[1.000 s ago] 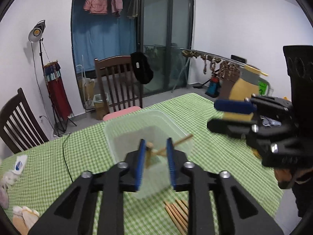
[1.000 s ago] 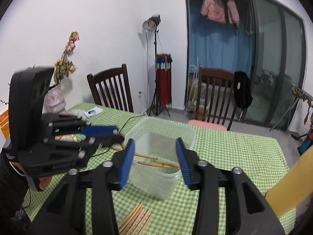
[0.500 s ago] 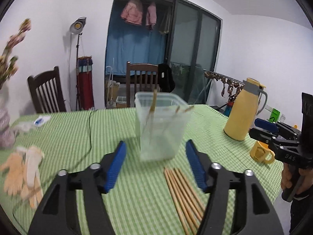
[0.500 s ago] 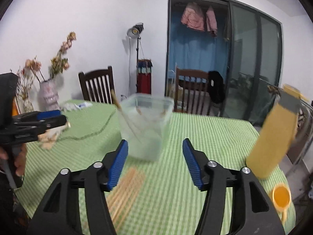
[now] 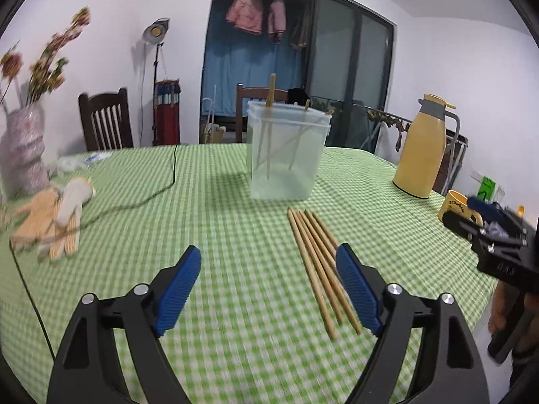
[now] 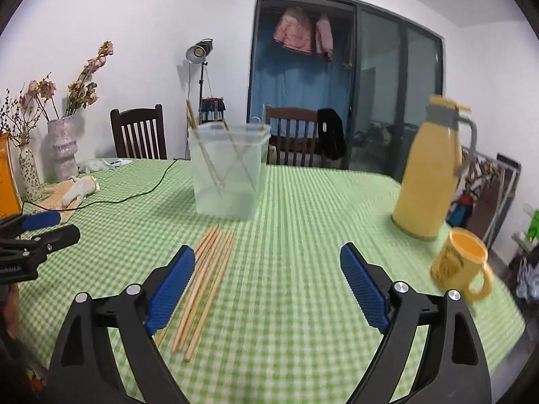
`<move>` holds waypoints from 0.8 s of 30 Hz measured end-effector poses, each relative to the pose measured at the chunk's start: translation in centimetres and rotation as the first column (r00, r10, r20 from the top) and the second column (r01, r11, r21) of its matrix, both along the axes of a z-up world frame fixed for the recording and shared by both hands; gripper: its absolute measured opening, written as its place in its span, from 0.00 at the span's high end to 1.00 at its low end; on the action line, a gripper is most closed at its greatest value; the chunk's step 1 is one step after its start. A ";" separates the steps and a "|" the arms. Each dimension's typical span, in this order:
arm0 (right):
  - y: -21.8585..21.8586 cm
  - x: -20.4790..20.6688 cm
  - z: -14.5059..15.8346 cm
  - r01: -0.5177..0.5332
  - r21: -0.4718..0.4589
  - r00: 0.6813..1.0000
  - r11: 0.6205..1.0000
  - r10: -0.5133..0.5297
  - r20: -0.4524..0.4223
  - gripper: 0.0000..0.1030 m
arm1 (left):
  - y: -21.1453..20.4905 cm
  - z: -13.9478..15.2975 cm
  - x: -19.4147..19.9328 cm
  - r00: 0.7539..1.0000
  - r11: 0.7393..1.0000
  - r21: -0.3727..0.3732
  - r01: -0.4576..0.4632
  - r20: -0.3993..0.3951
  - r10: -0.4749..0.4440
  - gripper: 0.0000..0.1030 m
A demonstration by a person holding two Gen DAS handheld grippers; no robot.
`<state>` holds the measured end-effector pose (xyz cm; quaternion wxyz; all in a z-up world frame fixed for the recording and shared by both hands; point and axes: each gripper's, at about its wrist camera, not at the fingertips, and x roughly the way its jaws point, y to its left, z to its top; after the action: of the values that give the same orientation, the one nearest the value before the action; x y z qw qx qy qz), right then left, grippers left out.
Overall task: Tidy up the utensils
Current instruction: 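Withdraw both open tools back over the remaining chopsticks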
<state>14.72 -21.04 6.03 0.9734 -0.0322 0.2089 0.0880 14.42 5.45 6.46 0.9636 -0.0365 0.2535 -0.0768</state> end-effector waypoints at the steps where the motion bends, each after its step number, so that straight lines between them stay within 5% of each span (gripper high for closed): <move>1: 0.1 -0.5 -0.7 0.006 0.008 1.000 1.000 -0.006 -0.013 0.17 | 0.0 -0.6 -0.4 1.000 1.000 -0.004 -0.012 -0.005 0.012 0.21; 11: -0.4 -6.0 -4.8 0.086 0.042 0.995 0.995 -0.084 -0.048 0.17 | -2.1 -4.6 -5.5 1.000 0.999 0.044 0.008 -0.005 -0.008 0.14; 24: 1.2 -6.7 -6.7 0.001 0.010 0.997 1.000 -0.001 -0.080 0.17 | -2.5 -6.4 -5.6 0.997 0.996 0.084 0.020 -0.071 -0.014 0.14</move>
<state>8.00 -19.87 -0.63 0.9645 -0.0237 0.2474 0.0897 8.78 2.92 0.01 0.9540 0.0039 0.2908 -0.0729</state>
